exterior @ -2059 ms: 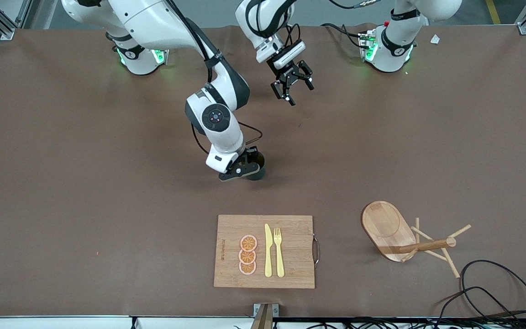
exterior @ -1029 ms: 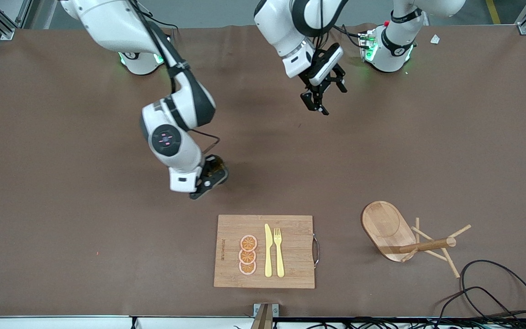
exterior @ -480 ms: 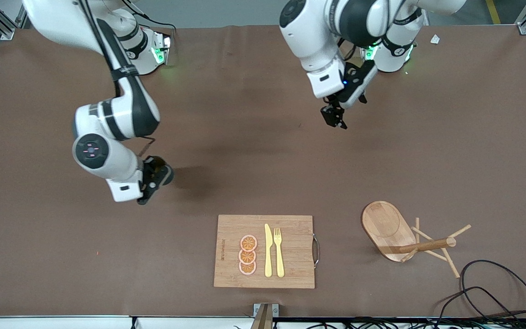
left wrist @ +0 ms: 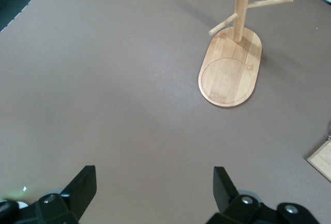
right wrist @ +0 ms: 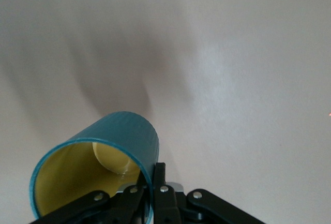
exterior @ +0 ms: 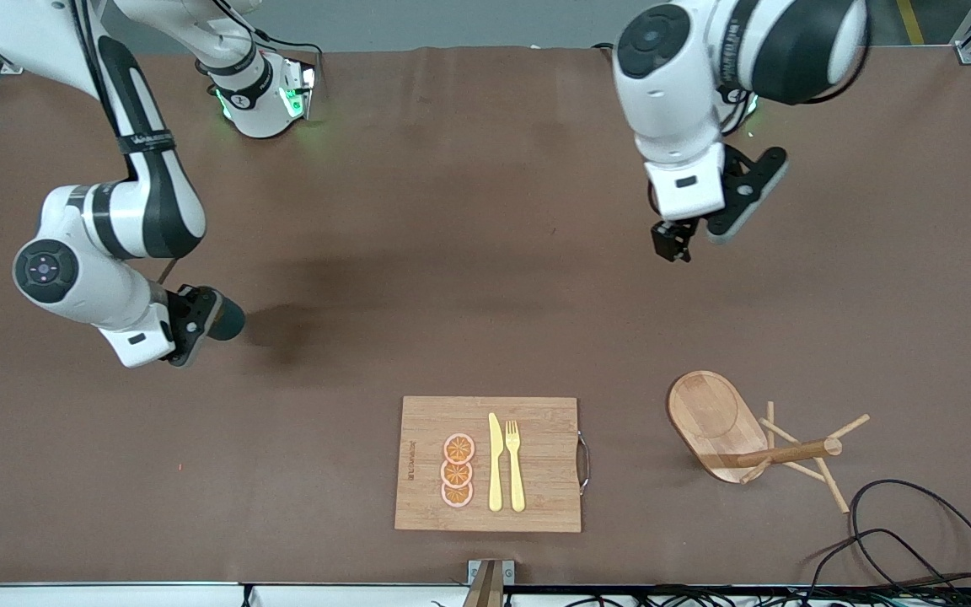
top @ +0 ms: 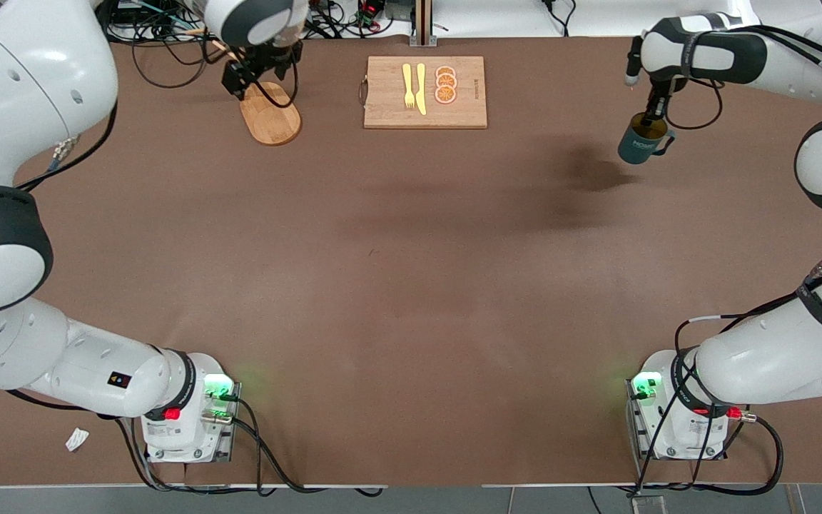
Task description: Transfer cup from left to right arm and place
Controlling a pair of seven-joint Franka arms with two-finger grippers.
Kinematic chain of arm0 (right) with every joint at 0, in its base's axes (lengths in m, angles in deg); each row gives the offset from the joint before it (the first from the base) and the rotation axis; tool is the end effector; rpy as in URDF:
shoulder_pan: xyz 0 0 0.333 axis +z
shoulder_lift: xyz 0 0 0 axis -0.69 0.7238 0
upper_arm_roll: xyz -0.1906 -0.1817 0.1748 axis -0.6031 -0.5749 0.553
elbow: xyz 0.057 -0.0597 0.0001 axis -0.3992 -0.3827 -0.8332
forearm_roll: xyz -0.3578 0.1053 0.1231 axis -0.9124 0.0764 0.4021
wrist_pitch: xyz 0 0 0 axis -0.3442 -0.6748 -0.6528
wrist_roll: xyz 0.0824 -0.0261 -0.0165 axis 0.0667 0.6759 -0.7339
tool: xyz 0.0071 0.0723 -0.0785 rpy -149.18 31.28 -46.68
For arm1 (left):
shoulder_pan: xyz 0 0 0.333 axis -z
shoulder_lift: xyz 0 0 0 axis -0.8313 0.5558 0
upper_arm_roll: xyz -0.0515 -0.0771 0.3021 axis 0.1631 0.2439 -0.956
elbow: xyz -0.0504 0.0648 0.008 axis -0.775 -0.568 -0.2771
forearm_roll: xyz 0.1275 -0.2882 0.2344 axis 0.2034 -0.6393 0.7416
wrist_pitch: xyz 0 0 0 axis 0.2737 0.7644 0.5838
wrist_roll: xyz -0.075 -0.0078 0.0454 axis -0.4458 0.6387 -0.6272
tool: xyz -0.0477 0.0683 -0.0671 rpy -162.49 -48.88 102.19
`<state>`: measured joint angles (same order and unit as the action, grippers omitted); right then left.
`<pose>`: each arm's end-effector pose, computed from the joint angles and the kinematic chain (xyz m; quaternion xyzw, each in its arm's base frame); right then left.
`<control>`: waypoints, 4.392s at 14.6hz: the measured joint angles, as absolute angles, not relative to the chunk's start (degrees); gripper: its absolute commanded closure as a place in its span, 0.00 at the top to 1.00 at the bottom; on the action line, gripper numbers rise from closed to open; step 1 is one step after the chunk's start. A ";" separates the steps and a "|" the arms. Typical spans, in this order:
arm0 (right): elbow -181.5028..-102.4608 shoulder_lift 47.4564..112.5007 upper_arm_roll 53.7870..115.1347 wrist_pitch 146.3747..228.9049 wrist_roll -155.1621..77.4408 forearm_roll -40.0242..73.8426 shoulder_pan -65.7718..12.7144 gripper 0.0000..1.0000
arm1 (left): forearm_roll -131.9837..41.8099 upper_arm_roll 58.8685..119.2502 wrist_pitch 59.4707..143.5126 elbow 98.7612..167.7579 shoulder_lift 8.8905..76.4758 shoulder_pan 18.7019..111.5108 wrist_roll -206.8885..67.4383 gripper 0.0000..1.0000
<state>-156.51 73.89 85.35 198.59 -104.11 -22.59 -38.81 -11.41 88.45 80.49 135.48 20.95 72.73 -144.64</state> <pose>0.5979 0.0028 0.3088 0.8065 0.5892 -0.0484 0.0021 0.4937 -0.2808 0.5078 -0.9100 -0.3541 -0.1259 0.1753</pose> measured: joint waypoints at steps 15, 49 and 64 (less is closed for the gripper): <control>-167.06 73.89 85.83 212.41 -117.61 -22.66 -43.99 0.05 | -19.54 87.92 77.97 121.41 21.48 58.07 -94.81 1.00; -137.05 65.89 86.18 161.38 -49.88 -19.27 -46.25 1.00 | -36.02 80.60 69.39 123.43 13.23 53.32 -73.58 1.00; -123.94 65.97 86.03 150.67 -39.10 -19.75 -47.98 1.00 | -36.00 80.10 71.24 123.86 13.42 53.09 -73.58 1.00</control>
